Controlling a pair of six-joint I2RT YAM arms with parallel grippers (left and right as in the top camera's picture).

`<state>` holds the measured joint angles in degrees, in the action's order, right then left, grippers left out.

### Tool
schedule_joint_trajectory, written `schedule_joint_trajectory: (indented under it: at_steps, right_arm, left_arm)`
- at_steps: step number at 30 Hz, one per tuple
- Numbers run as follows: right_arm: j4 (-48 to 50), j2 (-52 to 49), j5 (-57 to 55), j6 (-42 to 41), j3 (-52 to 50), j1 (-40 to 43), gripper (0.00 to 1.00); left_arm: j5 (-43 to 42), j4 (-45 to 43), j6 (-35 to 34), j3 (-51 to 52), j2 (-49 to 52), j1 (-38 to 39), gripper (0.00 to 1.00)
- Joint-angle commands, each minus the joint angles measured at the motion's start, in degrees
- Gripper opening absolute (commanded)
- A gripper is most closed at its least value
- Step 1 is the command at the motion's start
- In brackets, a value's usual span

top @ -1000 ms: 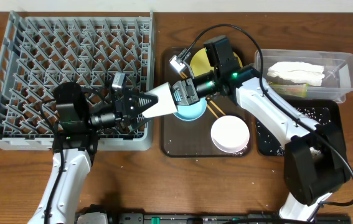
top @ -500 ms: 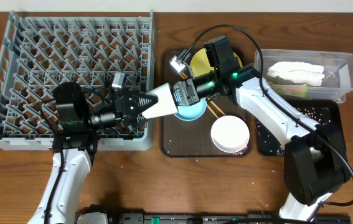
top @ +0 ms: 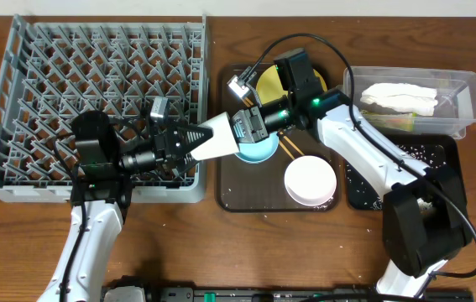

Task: Sort waste into correct bins and load items into the dishwasher
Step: 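Grasp the cup with the left gripper from the right gripper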

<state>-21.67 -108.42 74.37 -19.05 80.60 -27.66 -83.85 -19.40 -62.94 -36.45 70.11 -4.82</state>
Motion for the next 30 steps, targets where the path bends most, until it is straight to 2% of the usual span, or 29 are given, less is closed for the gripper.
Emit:
schedule_joint_trajectory:
  at_steps: [1, 6, 9, 15, 22, 23, 30]
  right_arm:
    - [0.79, -0.04, 0.87, -0.72, -0.52, -0.81, 0.01]
    - [1.14, -0.02, 0.9, -0.87, -0.52, -1.14, 0.01]
    - [1.09, -0.02, 0.92, -0.87, -0.52, -1.27, 0.01]
    - [1.07, -0.04, 0.94, -1.31, -0.52, -1.29, 0.01]
    - [1.09, -0.02, 1.14, -1.36, -0.52, -1.29, 0.02]
    - [1.09, -0.02, 1.14, -1.36, -0.52, -1.29, 0.05]
    - [1.14, -0.02, 0.9, -1.31, -0.52, -1.01, 0.41]
  left_arm:
    - [-0.33, -0.28, 1.2, -0.92, -0.02, -0.26, 0.88]
    - [-0.33, -0.28, 1.22, -0.92, -0.02, -0.24, 0.86]
    - [-0.28, -0.28, 1.22, -0.92, -0.02, -0.26, 0.81]
    - [0.74, -0.26, 1.22, -0.92, -0.02, -0.26, 0.6]
    - [1.42, -0.28, 1.22, -0.92, -0.02, -0.26, 0.42]
    - [1.44, -0.28, 1.22, -0.92, -0.02, -0.26, 0.41]
    - [2.12, -0.5, 1.25, -0.92, -0.02, -0.26, 0.34]
